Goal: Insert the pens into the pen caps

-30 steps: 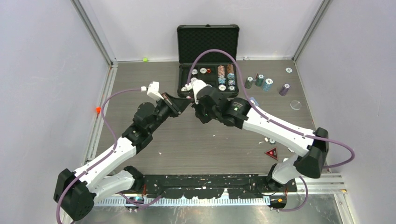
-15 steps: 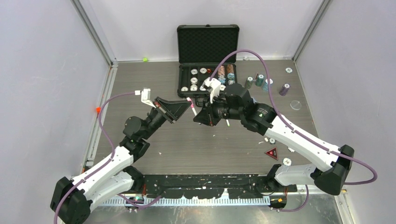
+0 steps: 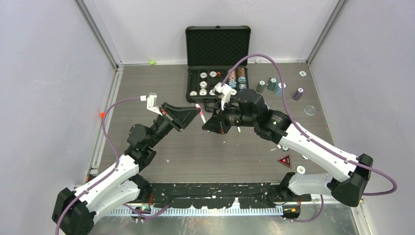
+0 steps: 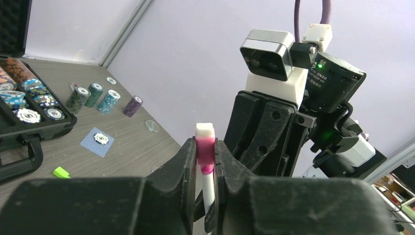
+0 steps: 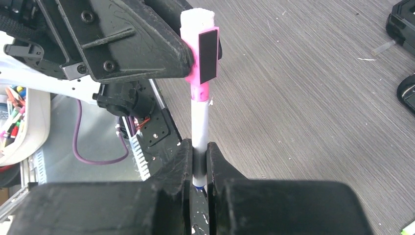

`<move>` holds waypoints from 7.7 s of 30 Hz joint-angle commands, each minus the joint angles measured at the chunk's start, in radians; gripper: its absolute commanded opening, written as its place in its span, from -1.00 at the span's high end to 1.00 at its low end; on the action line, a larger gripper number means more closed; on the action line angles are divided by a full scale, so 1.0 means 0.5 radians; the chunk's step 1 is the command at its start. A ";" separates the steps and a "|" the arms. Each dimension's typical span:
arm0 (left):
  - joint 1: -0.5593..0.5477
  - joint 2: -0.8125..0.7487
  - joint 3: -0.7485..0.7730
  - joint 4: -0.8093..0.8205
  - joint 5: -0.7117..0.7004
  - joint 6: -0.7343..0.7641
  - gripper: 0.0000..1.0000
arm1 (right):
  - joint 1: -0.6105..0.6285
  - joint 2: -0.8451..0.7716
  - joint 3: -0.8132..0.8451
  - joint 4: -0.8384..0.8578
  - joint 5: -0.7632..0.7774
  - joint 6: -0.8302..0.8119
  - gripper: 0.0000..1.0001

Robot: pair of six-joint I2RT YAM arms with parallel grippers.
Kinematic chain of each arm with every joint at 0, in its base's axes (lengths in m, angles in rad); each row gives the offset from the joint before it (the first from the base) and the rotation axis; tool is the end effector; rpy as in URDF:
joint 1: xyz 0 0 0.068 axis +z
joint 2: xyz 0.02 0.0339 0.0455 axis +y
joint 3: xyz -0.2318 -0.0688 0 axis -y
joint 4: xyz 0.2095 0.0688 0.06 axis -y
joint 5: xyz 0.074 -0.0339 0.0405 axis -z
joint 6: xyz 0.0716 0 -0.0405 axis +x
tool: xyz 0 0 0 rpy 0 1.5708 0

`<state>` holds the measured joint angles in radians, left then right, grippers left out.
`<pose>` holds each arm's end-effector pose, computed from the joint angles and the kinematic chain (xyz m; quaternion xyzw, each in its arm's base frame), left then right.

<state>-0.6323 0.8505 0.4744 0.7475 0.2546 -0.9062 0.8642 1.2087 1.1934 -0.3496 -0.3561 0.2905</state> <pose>0.1648 -0.1431 0.3186 0.0274 0.5689 -0.6211 0.5384 0.1629 0.2292 0.3367 -0.3257 0.7491 0.4269 0.3880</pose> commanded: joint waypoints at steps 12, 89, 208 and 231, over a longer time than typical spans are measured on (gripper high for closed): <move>-0.123 -0.488 -0.020 -0.985 0.191 0.208 -0.85 | -0.007 -0.343 -0.100 0.554 0.311 -0.029 0.99; -0.123 -0.867 0.943 -3.650 -1.578 0.557 -0.99 | 0.061 0.563 -0.715 -0.175 1.241 0.891 0.64; 3.040 0.276 0.214 -2.957 -1.104 -0.073 -0.78 | 0.123 -0.018 -0.508 -0.435 1.080 0.795 -0.64; 3.048 0.571 -0.051 -2.449 -0.918 -0.060 0.00 | 0.128 -0.279 -0.670 -0.531 1.200 0.754 -0.64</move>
<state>0.8852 1.1007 0.4969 -0.6014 -0.3054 -0.9348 0.9218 1.0981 0.8524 -0.6243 0.2012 0.6674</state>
